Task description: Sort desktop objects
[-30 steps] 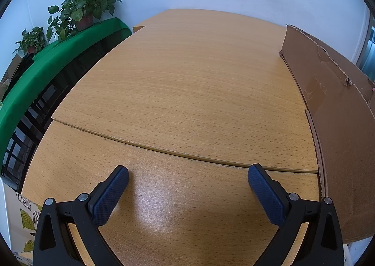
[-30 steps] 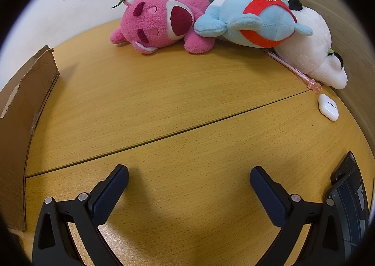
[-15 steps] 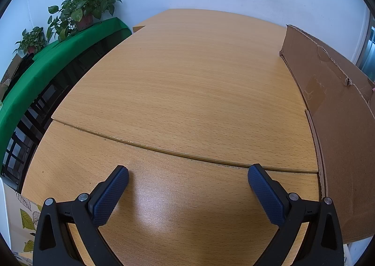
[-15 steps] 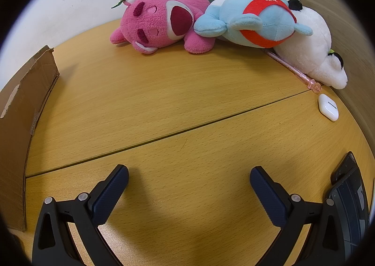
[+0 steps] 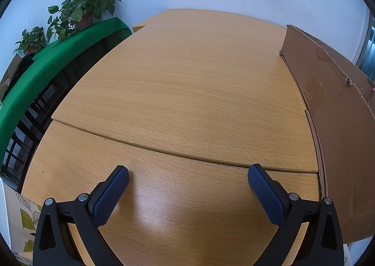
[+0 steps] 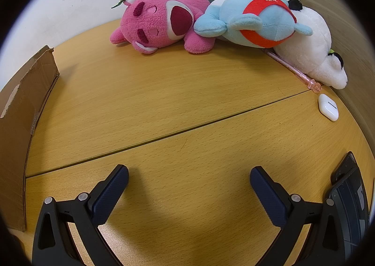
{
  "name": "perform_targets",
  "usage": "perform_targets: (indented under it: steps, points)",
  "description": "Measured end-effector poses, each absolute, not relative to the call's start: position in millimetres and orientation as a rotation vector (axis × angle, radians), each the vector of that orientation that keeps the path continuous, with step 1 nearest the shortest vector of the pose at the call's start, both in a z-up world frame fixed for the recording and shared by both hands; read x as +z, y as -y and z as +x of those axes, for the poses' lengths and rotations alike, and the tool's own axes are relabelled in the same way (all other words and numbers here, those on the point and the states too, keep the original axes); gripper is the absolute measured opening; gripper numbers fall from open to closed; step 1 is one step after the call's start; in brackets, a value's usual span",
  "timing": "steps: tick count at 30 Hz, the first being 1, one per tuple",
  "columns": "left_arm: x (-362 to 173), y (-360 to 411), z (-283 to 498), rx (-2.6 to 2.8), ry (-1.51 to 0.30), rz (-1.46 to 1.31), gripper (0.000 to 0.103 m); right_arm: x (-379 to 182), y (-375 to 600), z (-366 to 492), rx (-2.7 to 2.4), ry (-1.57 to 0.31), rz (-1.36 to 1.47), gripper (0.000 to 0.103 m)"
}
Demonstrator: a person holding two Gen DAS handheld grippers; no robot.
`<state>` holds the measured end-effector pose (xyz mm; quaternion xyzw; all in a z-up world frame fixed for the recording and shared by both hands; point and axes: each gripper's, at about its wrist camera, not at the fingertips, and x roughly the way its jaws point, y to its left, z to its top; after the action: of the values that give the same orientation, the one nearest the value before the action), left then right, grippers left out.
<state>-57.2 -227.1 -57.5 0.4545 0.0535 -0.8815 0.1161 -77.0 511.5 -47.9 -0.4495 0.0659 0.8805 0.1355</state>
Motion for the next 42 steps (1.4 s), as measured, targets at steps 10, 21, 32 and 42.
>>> perform_targets:
  steps: [10,21,32,42]
  points:
    - [-58,227,-58,-2.575,-0.161,1.327,0.103,-48,-510,-81,2.54,-0.197,-1.298,0.103]
    - [-40,207,-15,-2.571,-0.162,1.346,0.102,-39,-493,-9,2.537,-0.164,-1.492,0.103]
    - [68,73,135,-3.177,-0.298,1.271,0.103,68,-356,83,3.188,0.058,-1.258,0.102]
    - [-10,50,126,-3.021,-0.67,1.751,0.102,50,-184,114,3.624,0.463,-1.476,0.102]
